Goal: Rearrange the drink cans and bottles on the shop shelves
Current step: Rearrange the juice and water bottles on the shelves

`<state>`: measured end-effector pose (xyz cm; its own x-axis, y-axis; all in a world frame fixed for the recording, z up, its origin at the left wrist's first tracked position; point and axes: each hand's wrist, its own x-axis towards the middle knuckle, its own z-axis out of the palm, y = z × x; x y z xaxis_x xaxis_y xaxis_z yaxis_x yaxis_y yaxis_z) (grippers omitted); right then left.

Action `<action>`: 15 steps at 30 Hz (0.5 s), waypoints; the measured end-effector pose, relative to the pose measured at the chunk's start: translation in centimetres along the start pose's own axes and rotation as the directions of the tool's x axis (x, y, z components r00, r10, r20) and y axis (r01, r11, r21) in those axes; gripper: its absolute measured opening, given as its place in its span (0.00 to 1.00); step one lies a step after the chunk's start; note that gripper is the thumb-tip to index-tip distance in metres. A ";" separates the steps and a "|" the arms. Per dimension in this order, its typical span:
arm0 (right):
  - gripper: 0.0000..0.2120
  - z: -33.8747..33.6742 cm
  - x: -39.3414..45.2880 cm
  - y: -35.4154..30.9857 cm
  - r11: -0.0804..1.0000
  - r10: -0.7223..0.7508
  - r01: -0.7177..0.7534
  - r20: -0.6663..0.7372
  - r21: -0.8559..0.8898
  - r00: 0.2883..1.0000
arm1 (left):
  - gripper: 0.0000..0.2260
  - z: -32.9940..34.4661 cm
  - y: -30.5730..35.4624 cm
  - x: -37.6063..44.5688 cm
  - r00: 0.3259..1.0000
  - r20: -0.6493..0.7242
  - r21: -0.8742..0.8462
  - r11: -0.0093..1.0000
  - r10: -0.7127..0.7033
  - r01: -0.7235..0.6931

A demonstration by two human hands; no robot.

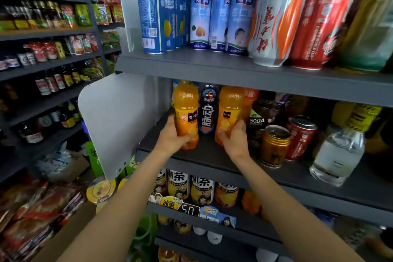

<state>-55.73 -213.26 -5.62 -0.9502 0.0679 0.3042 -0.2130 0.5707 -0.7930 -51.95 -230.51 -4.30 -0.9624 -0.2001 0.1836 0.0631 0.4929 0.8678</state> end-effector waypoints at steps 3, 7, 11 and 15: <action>0.27 1.3 0.0 0.4 0.999 0.000 -0.004 -0.127 -0.032 0.992 | 0.31 1.8 -1.8 -0.7 0.999 -0.043 0.034 0.999 -0.031 0.033; 0.33 2.3 -0.1 0.4 0.998 0.037 -0.048 -0.236 -0.038 0.971 | 0.29 2.0 -2.4 0.1 0.994 -0.109 0.110 0.994 0.010 0.002; 0.27 1.4 -2.7 -0.3 0.969 -0.222 0.246 -0.356 0.022 0.908 | 0.28 0.2 -3.9 1.1 0.981 -0.190 0.100 0.994 -0.030 0.050; 0.25 2.3 -3.4 -2.1 0.905 -0.408 0.425 -0.229 0.028 0.884 | 0.30 -1.4 -5.1 1.3 0.988 -0.152 0.095 0.995 -0.007 0.022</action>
<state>-52.61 -216.55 -6.19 -0.7009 0.0141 0.7131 -0.6032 0.5219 -0.6032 -53.17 -234.47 -7.88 -0.9116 -0.3297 0.2455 0.0168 0.5668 0.8237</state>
